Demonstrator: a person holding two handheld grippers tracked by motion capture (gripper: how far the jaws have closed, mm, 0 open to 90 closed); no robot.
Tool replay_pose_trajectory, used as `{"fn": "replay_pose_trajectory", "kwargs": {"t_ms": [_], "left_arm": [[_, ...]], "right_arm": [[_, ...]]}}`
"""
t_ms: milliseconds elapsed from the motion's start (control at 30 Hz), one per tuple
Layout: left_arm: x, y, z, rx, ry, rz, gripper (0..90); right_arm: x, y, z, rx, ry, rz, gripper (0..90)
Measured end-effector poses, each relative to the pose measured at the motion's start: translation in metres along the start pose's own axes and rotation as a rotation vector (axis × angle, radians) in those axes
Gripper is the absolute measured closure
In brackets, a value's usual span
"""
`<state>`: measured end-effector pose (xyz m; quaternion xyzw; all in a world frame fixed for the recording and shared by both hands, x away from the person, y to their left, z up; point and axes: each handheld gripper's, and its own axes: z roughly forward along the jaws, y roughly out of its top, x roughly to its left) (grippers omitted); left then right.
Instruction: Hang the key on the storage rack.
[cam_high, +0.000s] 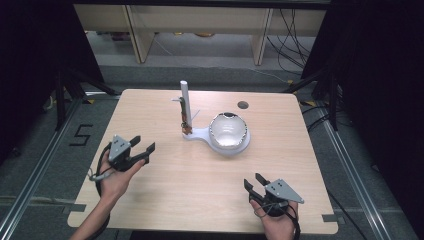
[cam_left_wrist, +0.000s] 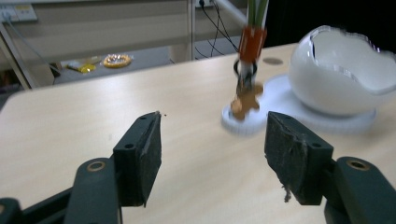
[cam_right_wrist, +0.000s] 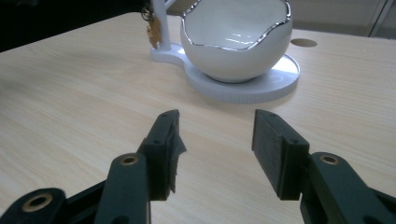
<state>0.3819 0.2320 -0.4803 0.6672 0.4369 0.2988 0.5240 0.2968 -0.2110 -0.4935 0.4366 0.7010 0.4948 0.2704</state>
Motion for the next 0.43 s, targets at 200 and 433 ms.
{"fn": "replay_pose_trajectory", "kwargs": {"t_ms": [200, 433], "left_arm": [[-0.002, -0.035, -0.021, -0.002, 0.019, 0.012, 35.2], [-0.005, -0.041, -0.021, -0.013, 0.003, 0.014, 33.7]], "right_arm": [[-0.007, -0.004, 0.0, 0.013, -0.021, 0.023, 51.6], [-0.008, -0.007, 0.0, 0.024, 0.006, 0.046, 49.8]]}}
